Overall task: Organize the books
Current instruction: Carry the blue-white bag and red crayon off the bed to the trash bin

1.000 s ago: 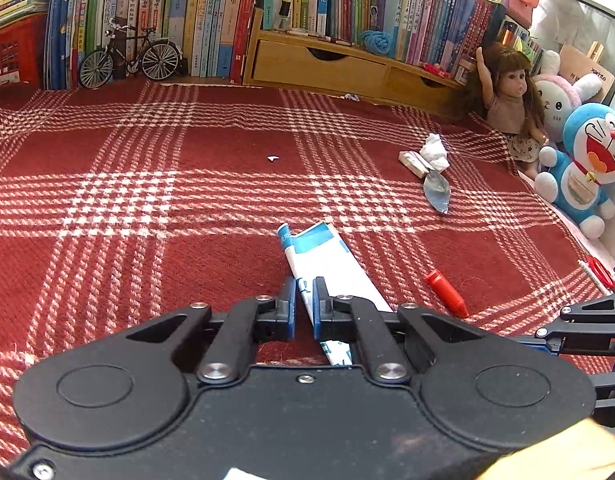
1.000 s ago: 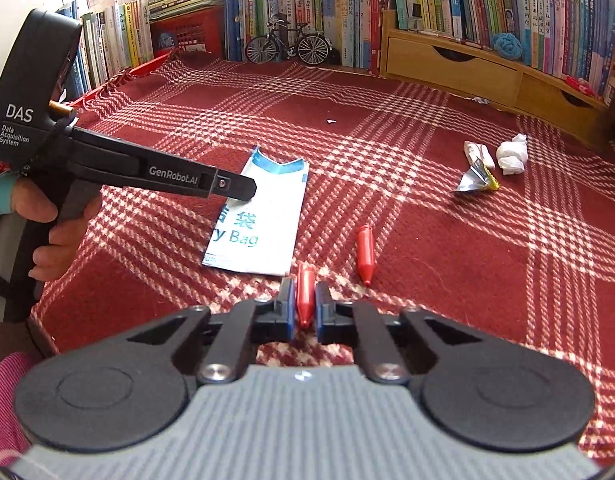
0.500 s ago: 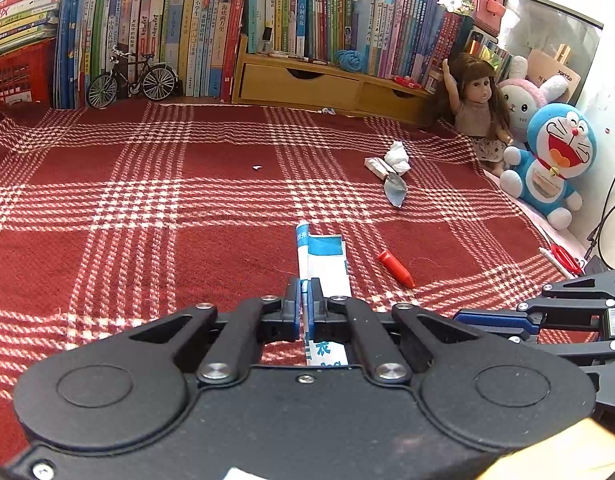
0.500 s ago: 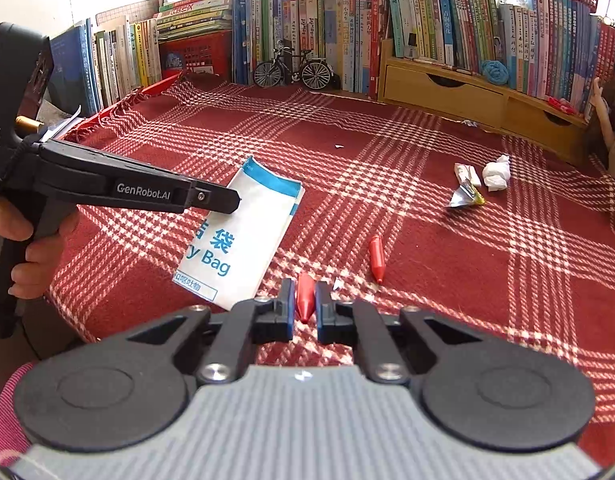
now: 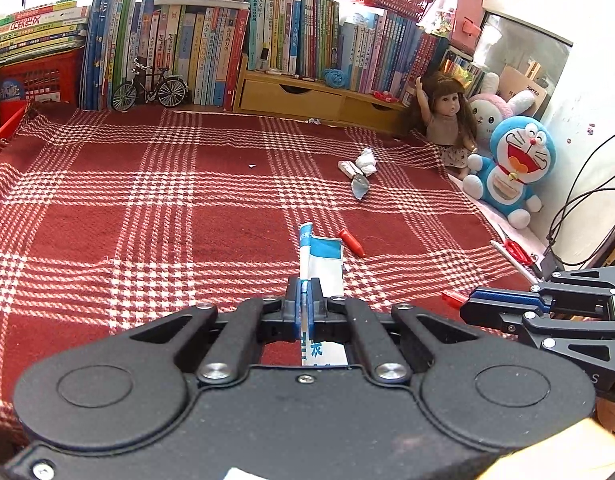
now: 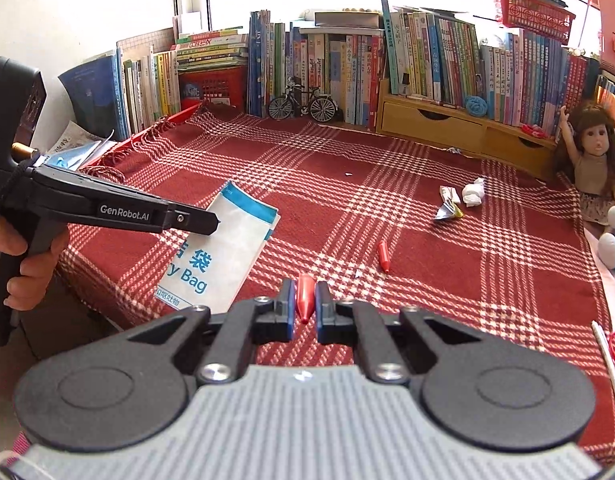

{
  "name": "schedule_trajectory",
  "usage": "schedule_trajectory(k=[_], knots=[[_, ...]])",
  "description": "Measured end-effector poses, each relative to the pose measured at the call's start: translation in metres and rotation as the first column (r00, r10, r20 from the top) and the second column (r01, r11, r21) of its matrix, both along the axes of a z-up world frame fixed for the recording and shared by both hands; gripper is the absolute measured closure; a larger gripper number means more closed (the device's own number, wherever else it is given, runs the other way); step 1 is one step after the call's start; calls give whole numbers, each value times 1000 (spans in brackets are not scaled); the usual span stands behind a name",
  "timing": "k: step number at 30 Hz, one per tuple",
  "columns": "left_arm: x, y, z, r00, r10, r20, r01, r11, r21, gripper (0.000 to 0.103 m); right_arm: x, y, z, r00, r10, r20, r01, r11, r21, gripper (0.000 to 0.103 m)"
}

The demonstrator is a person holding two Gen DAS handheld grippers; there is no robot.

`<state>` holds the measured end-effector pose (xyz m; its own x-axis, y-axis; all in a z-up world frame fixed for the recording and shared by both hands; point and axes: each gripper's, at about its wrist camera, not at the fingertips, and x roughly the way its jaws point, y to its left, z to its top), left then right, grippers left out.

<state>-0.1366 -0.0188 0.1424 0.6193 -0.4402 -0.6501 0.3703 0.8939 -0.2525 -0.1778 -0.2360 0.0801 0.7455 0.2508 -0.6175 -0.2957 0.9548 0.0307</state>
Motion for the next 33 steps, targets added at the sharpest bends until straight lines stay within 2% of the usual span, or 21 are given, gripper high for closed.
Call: schedule_trajectory(k=[3,4,5,6,10,12,14,15,16,17,19,21,24,25,26,28,31,32,33], knots=[[-31,7,23,1000,-2,20,2,1000,-7,100,-24,2,19,1000,-14,27,14,1000,-4,89],[-41,9,30,1000,-3,25,3,1000,-11,100,-45,5,34,999,-20,49,20,1000,-7,89],[-53,13,39,1000,-7,29,7,1000,-17,100,-45,5,34,999,-20,49,20,1000,-7,89],[-66,16,47,999,-10,34,10,1000,-24,100,-67,8,50,997,-21,76,22,1000,-16,89],[-123,27,79,997,-35,62,38,998,-41,100,-119,15,81,992,-14,126,18,999,-29,89],[-152,32,93,996,-52,75,56,997,-46,100,-132,17,88,990,-12,139,17,999,-35,89],[-183,36,107,993,-78,92,83,995,-48,100,-171,22,106,986,-2,167,8,999,-41,89],[-198,38,113,990,-92,104,97,994,-46,100,-171,22,106,986,-2,167,8,999,-41,89],[-212,39,118,988,-106,113,112,993,-42,100,-196,27,119,983,8,184,1,999,-48,89],[-226,40,123,986,-118,122,123,992,-39,100,-196,27,119,983,8,184,1,999,-48,89],[-249,41,124,981,-141,131,145,989,-22,100,-223,33,127,980,31,194,-20,998,-56,89],[-263,40,113,982,-156,108,156,988,6,100,-227,35,126,981,38,189,-28,998,-55,89],[-266,38,80,986,-159,56,157,987,40,100,-229,44,108,987,59,150,-51,997,-57,89],[-265,38,65,987,-155,44,153,987,51,99,-224,49,86,992,69,108,-62,996,-60,89],[-261,38,50,988,-149,34,147,987,58,99,-224,49,86,992,69,108,-62,996,-60,89],[-254,38,21,992,-128,12,127,990,63,99,-214,53,57,995,84,54,-80,995,-58,89],[-236,39,-33,993,-100,-67,104,992,67,99,-197,55,12,994,100,-35,-100,995,-20,89],[-227,40,-54,990,-94,-104,101,993,66,99,-183,55,-20,991,102,-89,-103,995,-1,89],[-220,41,-69,987,-87,-133,96,993,63,99,-183,55,-20,991,102,-89,-103,995,-1,89]])
